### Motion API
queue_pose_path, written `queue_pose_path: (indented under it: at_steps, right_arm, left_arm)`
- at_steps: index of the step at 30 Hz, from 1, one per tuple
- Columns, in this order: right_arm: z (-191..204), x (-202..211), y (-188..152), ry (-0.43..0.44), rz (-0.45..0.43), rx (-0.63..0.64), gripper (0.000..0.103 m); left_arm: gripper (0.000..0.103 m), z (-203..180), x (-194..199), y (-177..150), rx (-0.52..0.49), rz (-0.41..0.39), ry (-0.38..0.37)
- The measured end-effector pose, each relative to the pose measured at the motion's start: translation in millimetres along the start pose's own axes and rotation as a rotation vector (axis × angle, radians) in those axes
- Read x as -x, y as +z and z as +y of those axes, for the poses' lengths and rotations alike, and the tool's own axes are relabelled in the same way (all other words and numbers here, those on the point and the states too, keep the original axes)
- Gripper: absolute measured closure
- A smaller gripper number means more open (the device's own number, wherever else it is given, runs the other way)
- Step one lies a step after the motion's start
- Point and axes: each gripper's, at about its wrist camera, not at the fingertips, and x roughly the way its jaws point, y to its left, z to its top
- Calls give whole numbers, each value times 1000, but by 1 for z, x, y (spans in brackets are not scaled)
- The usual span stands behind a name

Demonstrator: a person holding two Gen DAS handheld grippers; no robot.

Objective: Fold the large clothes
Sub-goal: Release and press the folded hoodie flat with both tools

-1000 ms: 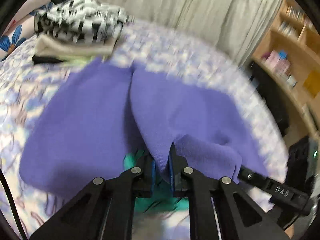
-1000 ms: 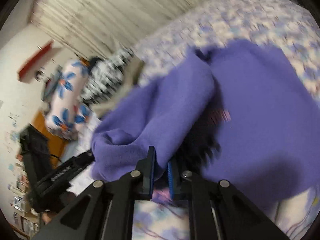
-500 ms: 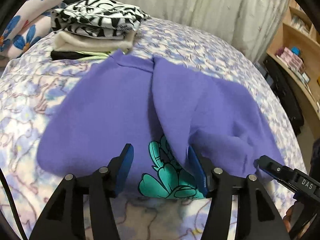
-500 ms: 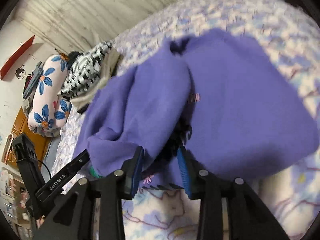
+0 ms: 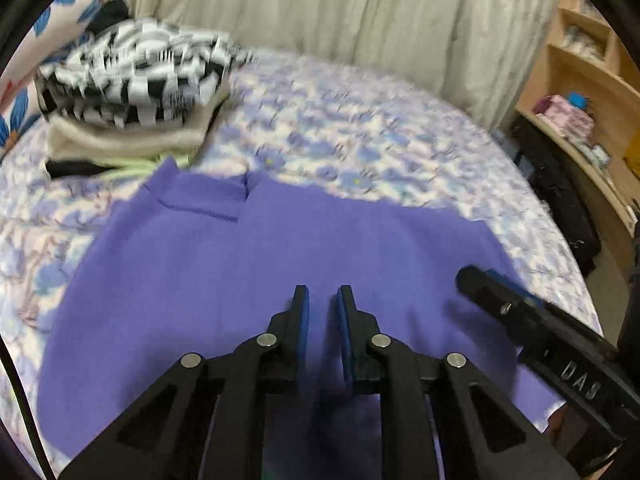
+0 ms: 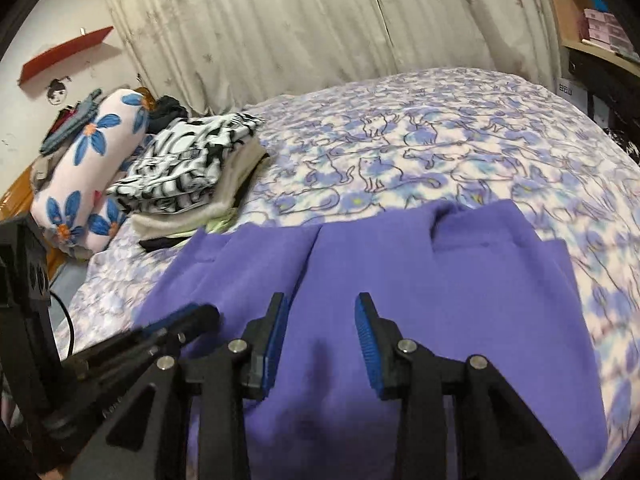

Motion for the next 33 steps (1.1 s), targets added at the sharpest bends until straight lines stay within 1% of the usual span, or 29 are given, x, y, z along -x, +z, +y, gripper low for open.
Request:
queue_pose_path:
  at_steps: [2, 3, 4, 5, 6, 7, 8, 14, 17, 22, 25, 26, 28, 30, 32, 33]
  right_arm:
    - [-13, -19, 4, -65, 21, -16, 68]
    - [-22, -27, 3, -104, 29, -31, 68]
    - [-39, -35, 1, -126, 43, -65, 69]
    - [-49, -38, -1, -103, 51, -96, 73]
    - [-60, -38, -5, -59, 47, -130, 76]
    - [-69, -34, -8, -22, 32, -161, 76]
    - [-71, -31, -10, -20, 29, -164, 77]
    - [-70, -21, -18, -27, 38, -181, 76]
    - [-70, -17, -20, -28, 44, -204, 74]
    - [-64, -14, -23, -70, 60, -226, 73]
    - [-58, -11, -22, -85, 75, -221, 69]
    - [-56, -10, -22, -85, 79, -222, 67]
    - [-53, -6, -24, -85, 89, -230, 67]
    - [-50, -1, -26, -81, 101, -240, 66]
    - [-47, 5, -29, -74, 110, -243, 66]
    - [-45, 9, -31, -70, 118, -245, 66]
  left_arm:
    - [92, 6, -21, 0, 9, 58, 38]
    - [91, 9, -28, -1, 9, 72, 36]
    - [91, 14, -30, -2, 18, 68, 22]
    - [91, 17, -30, -4, 26, 57, 2]
    - [91, 18, -30, -6, 27, 51, -7]
    - [91, 20, -30, -8, 24, 44, -18]
    - [91, 21, -30, -9, 24, 38, -24]
    - [91, 22, -32, -13, 42, 23, -29]
    - [91, 20, -31, -12, 40, 26, -16]
    - [91, 18, -27, -11, 52, 42, 9]
    - [90, 14, -23, -9, 70, 61, 30]
    - [88, 13, -21, -8, 73, 67, 35]
    - [81, 12, -17, -8, 77, 71, 37]
    - [62, 10, -8, -10, 84, 66, 33]
    - [48, 9, 7, -15, 93, 44, 23]
    - [46, 8, 14, -18, 93, 34, 18]
